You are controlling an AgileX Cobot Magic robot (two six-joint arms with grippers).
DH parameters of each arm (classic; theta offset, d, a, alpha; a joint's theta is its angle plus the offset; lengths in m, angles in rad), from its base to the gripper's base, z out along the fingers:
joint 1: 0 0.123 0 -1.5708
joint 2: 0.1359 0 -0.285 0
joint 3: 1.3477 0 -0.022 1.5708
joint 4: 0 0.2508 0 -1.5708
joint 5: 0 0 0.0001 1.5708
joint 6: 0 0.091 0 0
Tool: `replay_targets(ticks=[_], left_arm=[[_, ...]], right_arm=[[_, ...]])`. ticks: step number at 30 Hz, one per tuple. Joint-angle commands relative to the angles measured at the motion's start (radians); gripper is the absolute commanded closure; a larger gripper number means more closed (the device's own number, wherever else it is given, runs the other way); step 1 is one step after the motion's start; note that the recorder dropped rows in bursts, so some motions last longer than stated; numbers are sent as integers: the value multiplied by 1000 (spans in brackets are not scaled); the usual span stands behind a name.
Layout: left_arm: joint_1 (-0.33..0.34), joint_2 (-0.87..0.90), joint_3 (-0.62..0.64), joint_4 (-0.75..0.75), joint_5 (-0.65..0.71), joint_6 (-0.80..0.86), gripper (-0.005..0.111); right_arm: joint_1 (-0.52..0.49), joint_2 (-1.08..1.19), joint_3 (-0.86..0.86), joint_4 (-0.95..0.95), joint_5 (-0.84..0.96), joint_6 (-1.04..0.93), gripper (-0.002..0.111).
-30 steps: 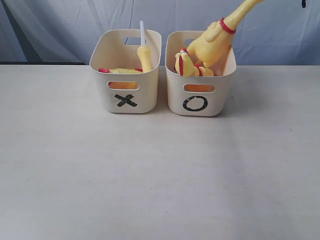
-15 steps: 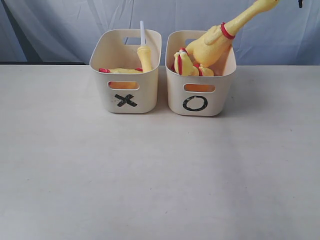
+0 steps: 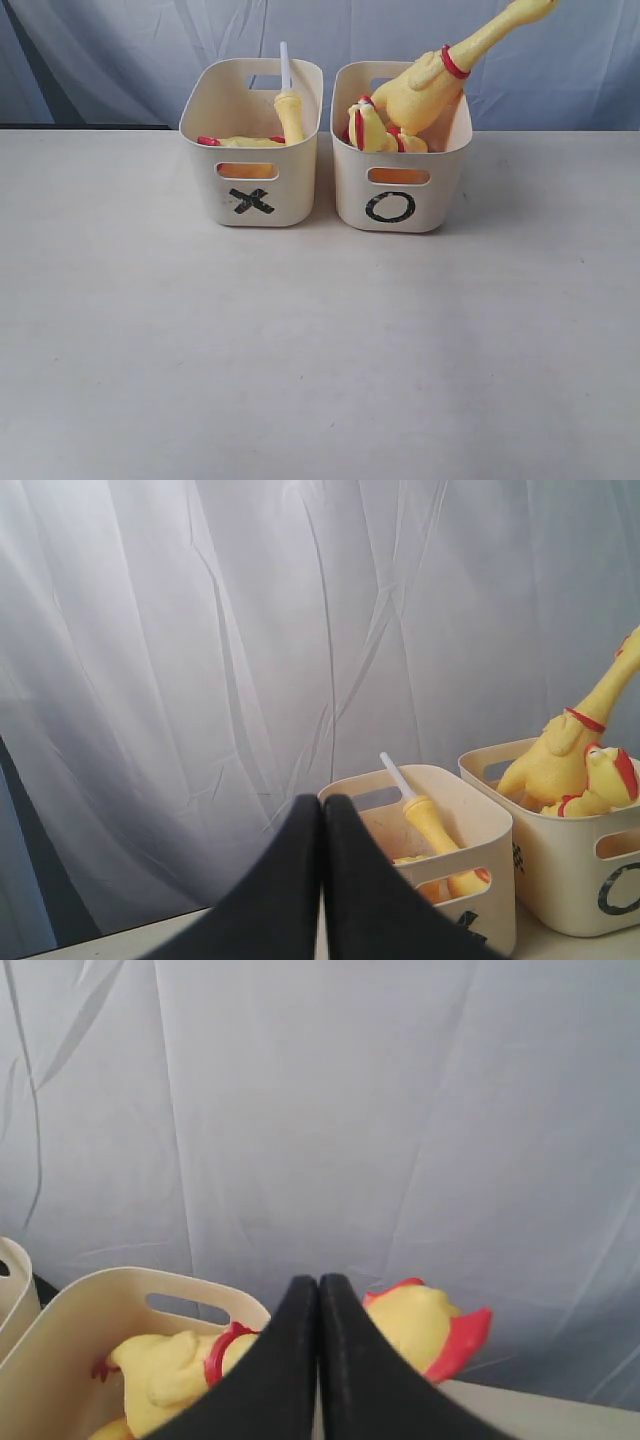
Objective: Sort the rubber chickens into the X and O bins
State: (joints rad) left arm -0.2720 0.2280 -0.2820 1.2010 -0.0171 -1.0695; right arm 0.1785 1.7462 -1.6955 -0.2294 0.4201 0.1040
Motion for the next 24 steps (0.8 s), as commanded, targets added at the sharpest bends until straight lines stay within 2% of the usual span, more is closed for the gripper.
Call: replay_targets(ticks=[1, 6, 12, 19, 24], left_arm=[[1, -7, 3, -3, -4, -1, 107], [1, -7, 3, -3, -4, -1, 107], [1, -7, 3, -4, 0, -1, 107], [1, -7, 3, -4, 2, -4, 107], [1, -7, 3, -4, 10, -4, 107]], right_arm=[[1, -100, 54, 18, 29, -3, 109], [1, -256, 254, 27, -27, -3, 109], [1, -552, 615, 55, -258, -3, 109], [1, -859, 945, 51, -470, -3, 109], [1, -971, 1052, 35, -485, -3, 109]])
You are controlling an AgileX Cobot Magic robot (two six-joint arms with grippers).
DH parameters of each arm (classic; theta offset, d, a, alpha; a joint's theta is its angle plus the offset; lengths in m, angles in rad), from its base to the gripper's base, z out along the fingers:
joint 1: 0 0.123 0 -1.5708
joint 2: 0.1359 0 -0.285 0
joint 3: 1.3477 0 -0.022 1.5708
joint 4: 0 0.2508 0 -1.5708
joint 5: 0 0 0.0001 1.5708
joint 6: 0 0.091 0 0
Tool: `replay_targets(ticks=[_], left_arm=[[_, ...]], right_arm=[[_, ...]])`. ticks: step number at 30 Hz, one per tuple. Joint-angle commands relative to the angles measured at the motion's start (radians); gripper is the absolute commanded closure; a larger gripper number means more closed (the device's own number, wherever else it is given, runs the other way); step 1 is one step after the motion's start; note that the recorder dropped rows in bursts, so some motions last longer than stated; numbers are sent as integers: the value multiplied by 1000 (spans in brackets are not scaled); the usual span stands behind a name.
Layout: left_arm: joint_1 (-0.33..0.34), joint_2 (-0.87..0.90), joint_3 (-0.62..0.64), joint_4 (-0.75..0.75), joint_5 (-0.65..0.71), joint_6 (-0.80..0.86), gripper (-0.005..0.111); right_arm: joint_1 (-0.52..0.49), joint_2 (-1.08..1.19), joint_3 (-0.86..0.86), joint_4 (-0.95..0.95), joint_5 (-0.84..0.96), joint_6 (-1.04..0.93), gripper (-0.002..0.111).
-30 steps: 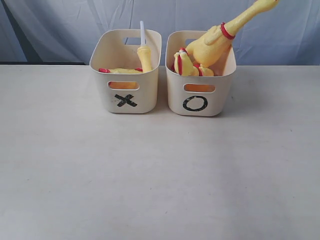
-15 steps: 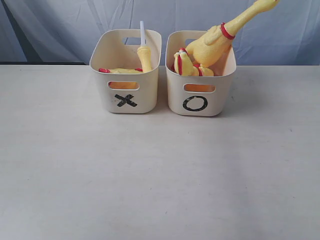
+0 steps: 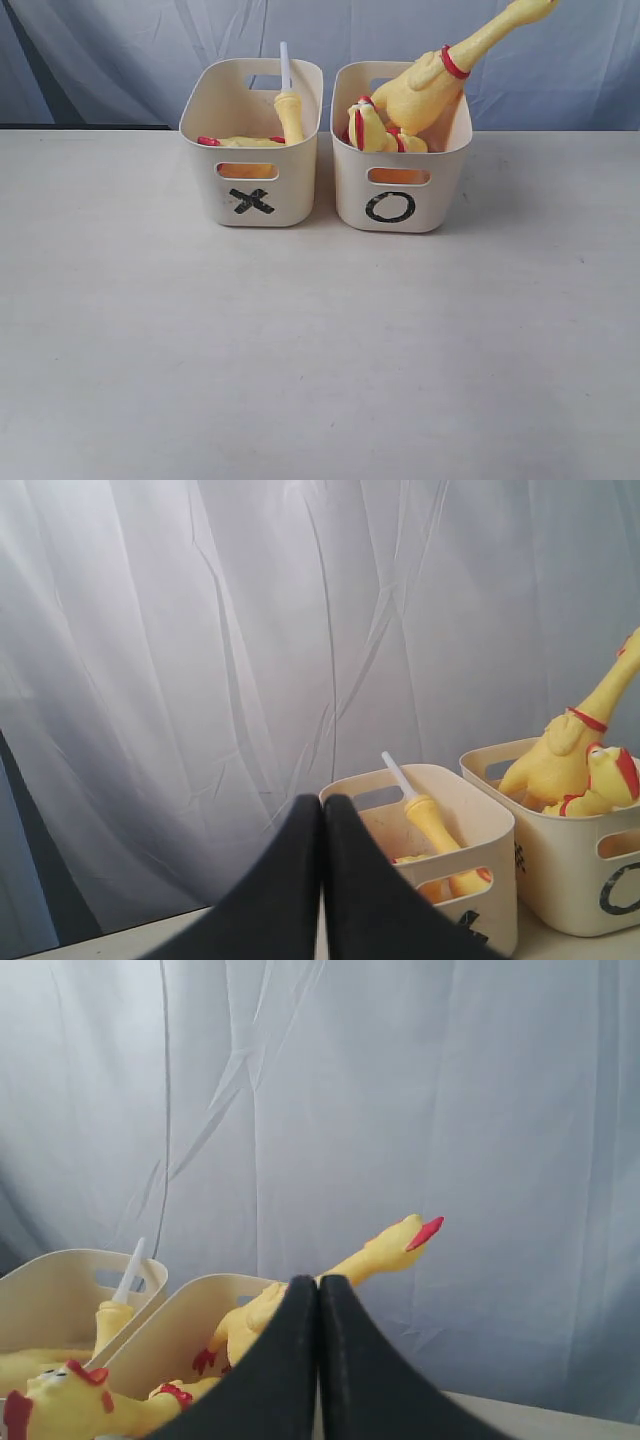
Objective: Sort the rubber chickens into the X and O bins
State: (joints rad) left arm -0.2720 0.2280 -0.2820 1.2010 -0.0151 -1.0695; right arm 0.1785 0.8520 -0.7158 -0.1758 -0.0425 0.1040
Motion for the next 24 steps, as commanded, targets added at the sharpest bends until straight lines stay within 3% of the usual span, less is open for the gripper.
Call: replay_targets(ticks=[1, 12, 24], left_arm=[[1, -7, 3, -4, 26, -4, 107], [1, -7, 3, -6, 42, -4, 107], [1, -7, 3, -6, 42, -4, 107]], right_arm=[[1, -107, 97, -28, -22, -3, 109], [100, -403, 363, -40, -16, 2, 109], [322, -636, 413, -33, -11, 4, 109]])
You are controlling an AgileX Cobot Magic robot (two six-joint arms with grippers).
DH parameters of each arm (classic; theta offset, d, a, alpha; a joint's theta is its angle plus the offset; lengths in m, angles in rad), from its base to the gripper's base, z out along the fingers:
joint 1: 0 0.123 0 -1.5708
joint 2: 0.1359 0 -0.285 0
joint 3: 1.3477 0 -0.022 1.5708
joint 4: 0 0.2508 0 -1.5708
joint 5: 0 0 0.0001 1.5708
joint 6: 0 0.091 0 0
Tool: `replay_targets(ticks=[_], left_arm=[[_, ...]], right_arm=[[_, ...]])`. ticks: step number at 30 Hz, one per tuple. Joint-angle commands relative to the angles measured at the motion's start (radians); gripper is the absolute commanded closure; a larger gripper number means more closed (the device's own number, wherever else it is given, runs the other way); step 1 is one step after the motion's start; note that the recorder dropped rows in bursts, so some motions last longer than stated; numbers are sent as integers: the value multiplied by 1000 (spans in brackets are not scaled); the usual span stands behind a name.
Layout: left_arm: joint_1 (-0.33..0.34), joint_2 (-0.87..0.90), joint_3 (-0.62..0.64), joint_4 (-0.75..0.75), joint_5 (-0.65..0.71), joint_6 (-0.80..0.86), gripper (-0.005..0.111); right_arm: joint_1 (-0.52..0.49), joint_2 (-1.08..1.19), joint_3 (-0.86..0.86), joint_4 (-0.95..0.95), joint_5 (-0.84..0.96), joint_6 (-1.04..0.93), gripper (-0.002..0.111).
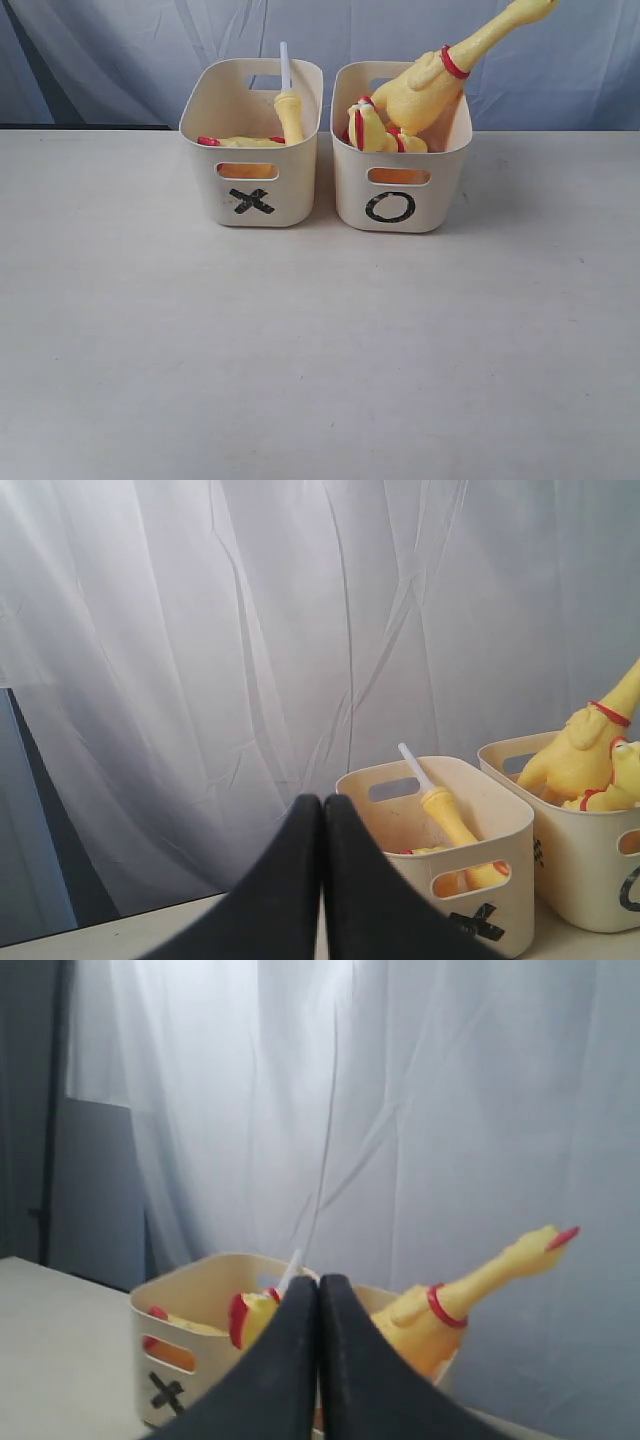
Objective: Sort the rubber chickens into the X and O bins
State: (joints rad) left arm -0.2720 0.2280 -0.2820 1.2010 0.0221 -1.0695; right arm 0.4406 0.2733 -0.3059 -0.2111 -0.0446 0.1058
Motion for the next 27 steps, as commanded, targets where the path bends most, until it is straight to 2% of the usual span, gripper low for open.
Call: replay_targets(ticks=[1, 6, 13, 27], left_arm=[[1, -7, 3, -6, 5, -4, 107], [1, -7, 3, -4, 5, -2, 107], [1, -7, 3, -4, 0, -2, 107], [1, -10, 3, -4, 3, -2, 107]], right_arm=[[75, -71, 3, 11, -9, 2, 109], [142, -137, 3, 81, 18, 2, 109], [141, -164, 3, 155, 171, 2, 109], [141, -164, 3, 155, 175, 2, 109]])
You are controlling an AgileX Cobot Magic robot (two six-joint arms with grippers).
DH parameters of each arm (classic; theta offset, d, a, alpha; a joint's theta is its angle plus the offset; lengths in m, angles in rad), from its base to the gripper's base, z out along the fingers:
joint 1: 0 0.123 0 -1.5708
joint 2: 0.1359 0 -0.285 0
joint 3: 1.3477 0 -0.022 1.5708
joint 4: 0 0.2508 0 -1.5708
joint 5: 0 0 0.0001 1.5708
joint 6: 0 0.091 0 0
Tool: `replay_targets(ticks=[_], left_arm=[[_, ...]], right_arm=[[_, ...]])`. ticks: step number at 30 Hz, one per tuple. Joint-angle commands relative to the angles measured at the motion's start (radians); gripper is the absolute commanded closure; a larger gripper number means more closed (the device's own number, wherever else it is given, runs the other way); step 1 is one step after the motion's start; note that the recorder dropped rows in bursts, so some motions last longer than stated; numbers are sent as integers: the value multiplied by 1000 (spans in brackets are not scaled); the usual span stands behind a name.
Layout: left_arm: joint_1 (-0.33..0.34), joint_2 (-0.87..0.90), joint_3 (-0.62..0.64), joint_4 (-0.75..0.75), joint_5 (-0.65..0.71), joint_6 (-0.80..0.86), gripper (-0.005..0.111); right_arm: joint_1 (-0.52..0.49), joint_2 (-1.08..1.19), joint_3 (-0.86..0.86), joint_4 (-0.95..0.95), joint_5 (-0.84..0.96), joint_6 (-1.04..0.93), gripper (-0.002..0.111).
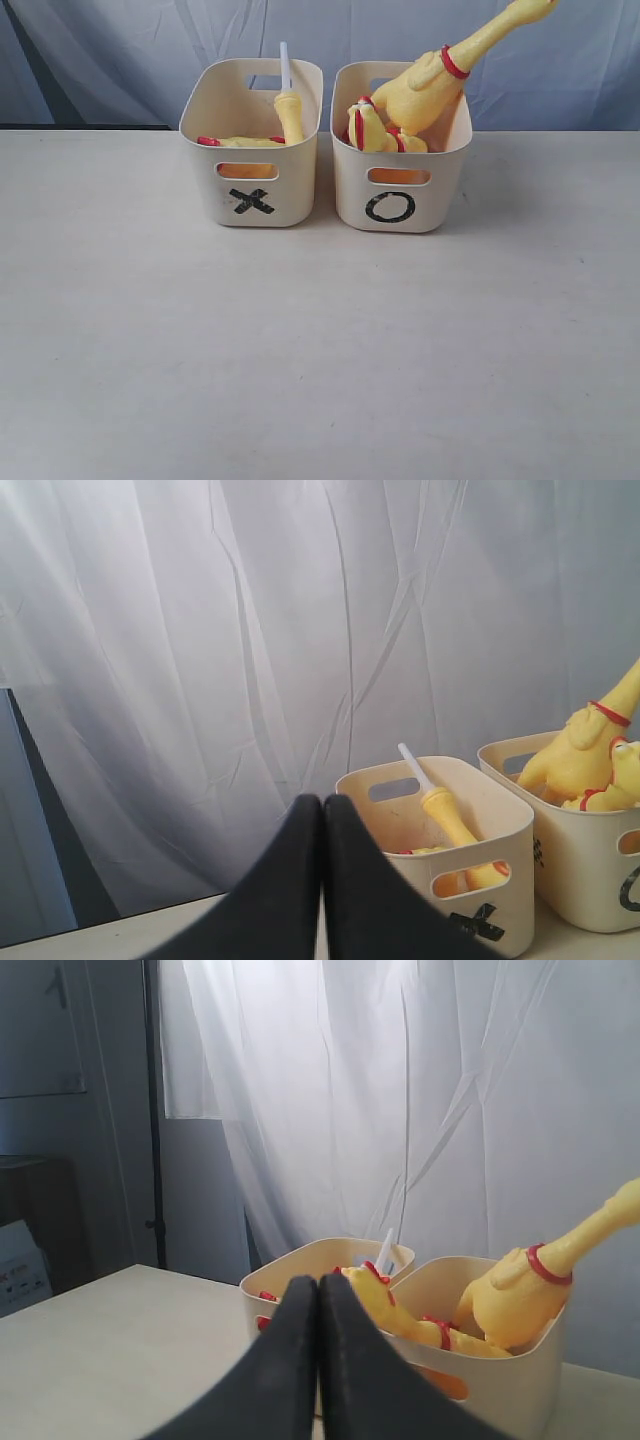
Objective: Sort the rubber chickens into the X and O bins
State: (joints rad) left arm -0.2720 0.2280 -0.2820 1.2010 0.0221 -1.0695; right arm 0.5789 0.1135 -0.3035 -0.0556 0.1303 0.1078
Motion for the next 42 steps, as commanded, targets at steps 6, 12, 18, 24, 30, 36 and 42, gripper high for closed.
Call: replay_targets(ticks=[6, 12, 18, 24, 30, 36, 42], left_arm=[[75, -115, 3, -4, 1, -2, 107], [197, -228, 3, -4, 6, 0, 107], [261, -228, 0, -4, 3, 0, 107], [291, -228, 0, -4, 5, 0, 107], [292, -228, 0, -4, 5, 0, 107], [292, -228, 0, -4, 5, 0, 107], [292, -228, 0, -4, 5, 0, 107]], right_arm=[[-39, -36, 1, -1, 1, 0, 109], [-223, -111, 1, -1, 3, 0, 109], [-387, -114, 1, -1, -3, 0, 109], [-487, -114, 1, -1, -3, 0, 109], [-489, -114, 1, 7, -4, 0, 109], [-489, -114, 1, 7, -4, 0, 109], [-489, -114, 1, 37, 1, 0, 109]])
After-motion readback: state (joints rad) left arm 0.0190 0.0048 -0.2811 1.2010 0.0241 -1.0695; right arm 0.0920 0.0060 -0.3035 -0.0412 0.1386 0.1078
